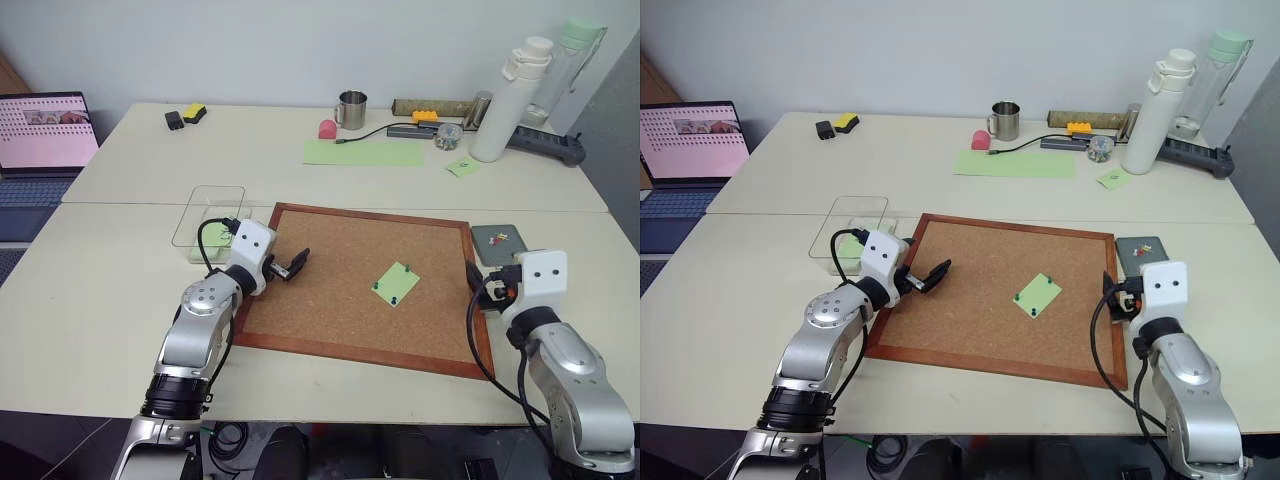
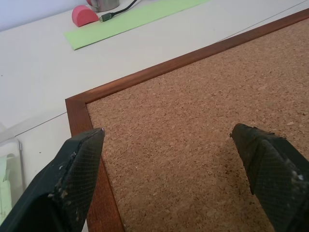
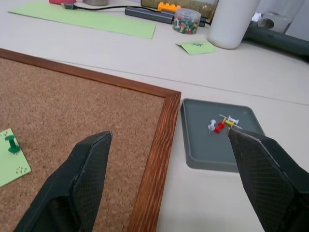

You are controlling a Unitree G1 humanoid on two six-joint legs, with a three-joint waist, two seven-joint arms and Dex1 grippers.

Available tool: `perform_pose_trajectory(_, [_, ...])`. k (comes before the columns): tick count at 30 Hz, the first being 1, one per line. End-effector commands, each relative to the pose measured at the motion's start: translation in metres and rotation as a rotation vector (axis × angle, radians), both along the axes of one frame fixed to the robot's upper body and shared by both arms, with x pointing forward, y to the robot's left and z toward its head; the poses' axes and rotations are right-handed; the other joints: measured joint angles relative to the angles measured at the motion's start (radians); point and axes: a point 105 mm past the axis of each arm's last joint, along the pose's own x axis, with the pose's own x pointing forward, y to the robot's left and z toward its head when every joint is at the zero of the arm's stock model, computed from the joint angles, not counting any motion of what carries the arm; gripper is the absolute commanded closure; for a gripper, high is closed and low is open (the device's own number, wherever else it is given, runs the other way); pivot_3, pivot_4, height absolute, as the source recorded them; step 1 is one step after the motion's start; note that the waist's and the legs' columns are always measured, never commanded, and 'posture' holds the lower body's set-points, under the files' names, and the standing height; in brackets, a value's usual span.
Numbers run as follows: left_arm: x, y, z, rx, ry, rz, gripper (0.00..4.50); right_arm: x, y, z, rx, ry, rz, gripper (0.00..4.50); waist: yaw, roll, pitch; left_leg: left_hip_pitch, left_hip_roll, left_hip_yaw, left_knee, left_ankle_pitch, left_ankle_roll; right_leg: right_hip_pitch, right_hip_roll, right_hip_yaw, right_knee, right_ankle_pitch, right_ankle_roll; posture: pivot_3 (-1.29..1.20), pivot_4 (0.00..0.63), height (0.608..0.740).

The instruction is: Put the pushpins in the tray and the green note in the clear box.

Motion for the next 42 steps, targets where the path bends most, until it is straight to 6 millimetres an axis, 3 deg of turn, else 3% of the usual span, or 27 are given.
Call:
perform_pose_trajectory(1, [0.001, 0.001, 0.017, -0.002, -0.062, 0.008, 0.03, -0.002, -0.002, 0.016, -0.021, -0.058, -0.008, 0.51, 0.000, 0.000, 0.000, 0.000, 0.000, 0.000, 0.000, 0.000, 0.000, 0.000, 0.000, 0.000, 0.000, 0.000, 0.000, 0.00, 0.150, 0.740])
perform_pose_trajectory(22, [-0.004, -0.004, 0.024, -0.073, -0.020, -0.089, 0.03, -0.002, -0.002, 0.019, -0.018, -0.068, 0.020, 0.51, 0.000, 0.000, 0.000, 0.000, 0.000, 0.000, 0.000, 0.000, 0.000, 0.000, 0.000, 0.000, 0.000, 0.000, 0.000, 0.00, 0.150, 0.740])
perform_pose_trajectory(25, [-0.003, -0.002, 0.029, -0.078, -0.028, -0.103, 0.03, -0.003, 0.004, 0.026, -0.009, -0.083, 0.113, 0.51, 0.000, 0.000, 0.000, 0.000, 0.000, 0.000, 0.000, 0.000, 0.000, 0.000, 0.000, 0.000, 0.000, 0.000, 0.000, 0.00, 0.150, 0.740])
perform_pose_trajectory(30, [-0.014, -0.013, 0.037, -0.079, 0.004, -0.296, 0.03, -0.017, 0.032, 0.032, 0.067, -0.039, 0.465, 0.51, -0.002, 0.000, 0.000, 0.000, 0.000, 0.000, 0.000, 0.000, 0.000, 0.000, 0.000, 0.000, 0.000, 0.000, 0.000, 0.00, 0.150, 0.740])
perform_pose_trajectory(36, [-0.025, -0.019, 0.041, -0.075, 0.047, -0.444, 0.03, -0.021, 0.040, 0.029, 0.070, 0.051, 0.691, 0.51, -0.002, 0.000, 0.000, 0.001, 0.000, 0.000, 0.000, 0.000, 0.000, 0.001, 0.000, -0.001, -0.001, 0.000, 0.000, 0.00, 0.150, 0.740])
perform_pose_trajectory(42, [-0.042, -0.029, 0.039, -0.068, 0.064, -0.553, 1.01, 0.001, 0.050, 0.011, 0.090, 0.087, 0.740, 0.51, -0.003, 0.000, 0.000, 0.001, 0.000, 0.000, 0.000, 0.000, 0.000, 0.001, 0.001, 0.000, -0.001, 0.000, 0.000, 0.00, 0.150, 0.740])
